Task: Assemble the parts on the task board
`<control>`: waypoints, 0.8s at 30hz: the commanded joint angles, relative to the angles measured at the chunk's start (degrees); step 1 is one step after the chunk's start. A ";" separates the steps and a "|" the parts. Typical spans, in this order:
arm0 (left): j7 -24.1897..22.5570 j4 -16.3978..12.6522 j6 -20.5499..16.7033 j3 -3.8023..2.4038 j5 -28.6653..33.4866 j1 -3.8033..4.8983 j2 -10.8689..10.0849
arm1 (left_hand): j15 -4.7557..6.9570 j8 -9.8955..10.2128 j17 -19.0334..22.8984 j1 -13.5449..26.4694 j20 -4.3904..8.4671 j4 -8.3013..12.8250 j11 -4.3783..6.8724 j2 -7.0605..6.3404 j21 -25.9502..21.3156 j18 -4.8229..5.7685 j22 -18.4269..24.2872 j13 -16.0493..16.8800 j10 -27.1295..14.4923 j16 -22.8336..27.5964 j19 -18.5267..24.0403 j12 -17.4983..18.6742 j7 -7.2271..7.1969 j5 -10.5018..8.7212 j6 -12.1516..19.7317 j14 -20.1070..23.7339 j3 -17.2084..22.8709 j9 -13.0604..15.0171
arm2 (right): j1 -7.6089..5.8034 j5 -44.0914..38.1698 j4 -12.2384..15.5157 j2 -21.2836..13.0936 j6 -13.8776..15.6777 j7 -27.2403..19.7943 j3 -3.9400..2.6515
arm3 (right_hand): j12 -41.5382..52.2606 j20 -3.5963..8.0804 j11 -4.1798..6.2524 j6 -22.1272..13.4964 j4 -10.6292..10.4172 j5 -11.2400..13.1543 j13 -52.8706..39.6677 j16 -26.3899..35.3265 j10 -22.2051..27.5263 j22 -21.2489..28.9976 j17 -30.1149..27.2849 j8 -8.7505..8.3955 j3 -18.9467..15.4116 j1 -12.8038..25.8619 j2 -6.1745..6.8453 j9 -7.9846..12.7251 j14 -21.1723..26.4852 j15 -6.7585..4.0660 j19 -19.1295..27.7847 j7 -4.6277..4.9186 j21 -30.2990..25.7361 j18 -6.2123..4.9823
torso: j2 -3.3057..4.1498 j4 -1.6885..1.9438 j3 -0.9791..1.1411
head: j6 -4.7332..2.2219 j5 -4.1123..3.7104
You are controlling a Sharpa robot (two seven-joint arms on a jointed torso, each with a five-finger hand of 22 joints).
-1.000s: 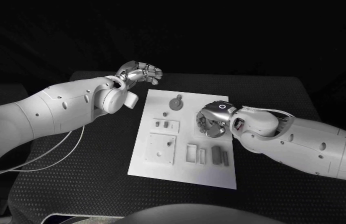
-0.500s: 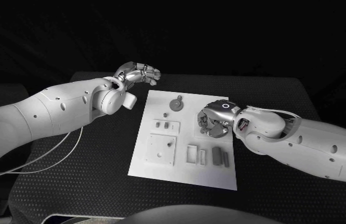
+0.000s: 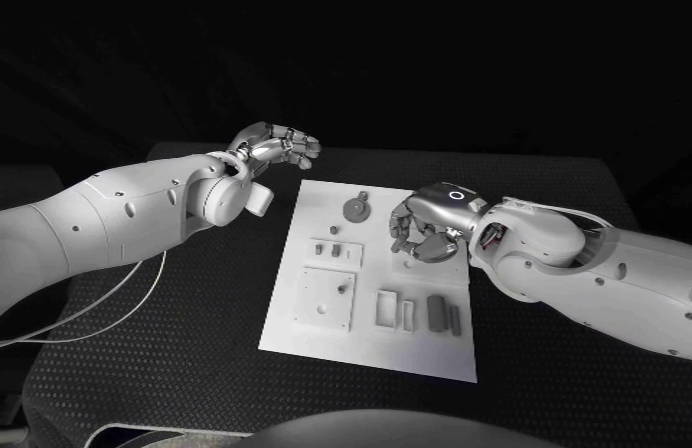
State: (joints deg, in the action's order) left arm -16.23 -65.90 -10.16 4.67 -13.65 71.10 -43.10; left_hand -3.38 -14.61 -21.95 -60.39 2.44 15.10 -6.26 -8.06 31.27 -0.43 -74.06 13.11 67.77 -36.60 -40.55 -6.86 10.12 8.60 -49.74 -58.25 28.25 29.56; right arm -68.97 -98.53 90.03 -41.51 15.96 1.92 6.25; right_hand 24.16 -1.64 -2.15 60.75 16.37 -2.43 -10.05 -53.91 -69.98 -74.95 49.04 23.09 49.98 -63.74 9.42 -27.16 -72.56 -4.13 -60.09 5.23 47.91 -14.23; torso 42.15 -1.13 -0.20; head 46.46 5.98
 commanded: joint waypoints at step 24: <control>-0.75 0.17 0.52 -0.06 0.45 0.07 1.25 | -0.06 -0.14 -0.25 0.42 -0.19 -0.32 -0.24 0.37 -0.40 -0.56 -0.12 -0.05 0.17 0.54 -0.17 0.28 0.03 -0.22 0.36 -0.37 -0.09 -0.04 | 3.75 -1.75 -2.85 13.90 0.52 -0.12 2.99 | -0.02 0.14 0.47 0.14 0.09 -0.35 -0.48 -0.41 -0.81 -1.04 0.08 0.21 0.43 0.39 -0.50 -0.95 0.23 -0.45 -0.12 0.00 0.55 -0.77 | 0.09 0.27 -0.06 | 0.67 1.68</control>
State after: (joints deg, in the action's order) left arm -16.25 -65.62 -10.16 4.66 -13.59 71.11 -42.05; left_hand -3.38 -14.61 -22.13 -60.16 2.44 15.10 -6.26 -7.84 31.05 -0.43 -74.10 13.13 67.77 -36.38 -40.55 -6.86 10.12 8.60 -49.74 -58.25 28.25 29.57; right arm -65.34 -98.59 87.43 -27.69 16.86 1.39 9.19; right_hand 24.07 -1.74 -2.10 60.62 16.54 -2.66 -10.54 -54.12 -70.13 -74.94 49.04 23.12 50.13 -63.55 9.26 -27.16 -72.47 -4.21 -60.17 5.32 48.12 -14.22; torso 42.23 -0.91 -0.33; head 46.96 7.50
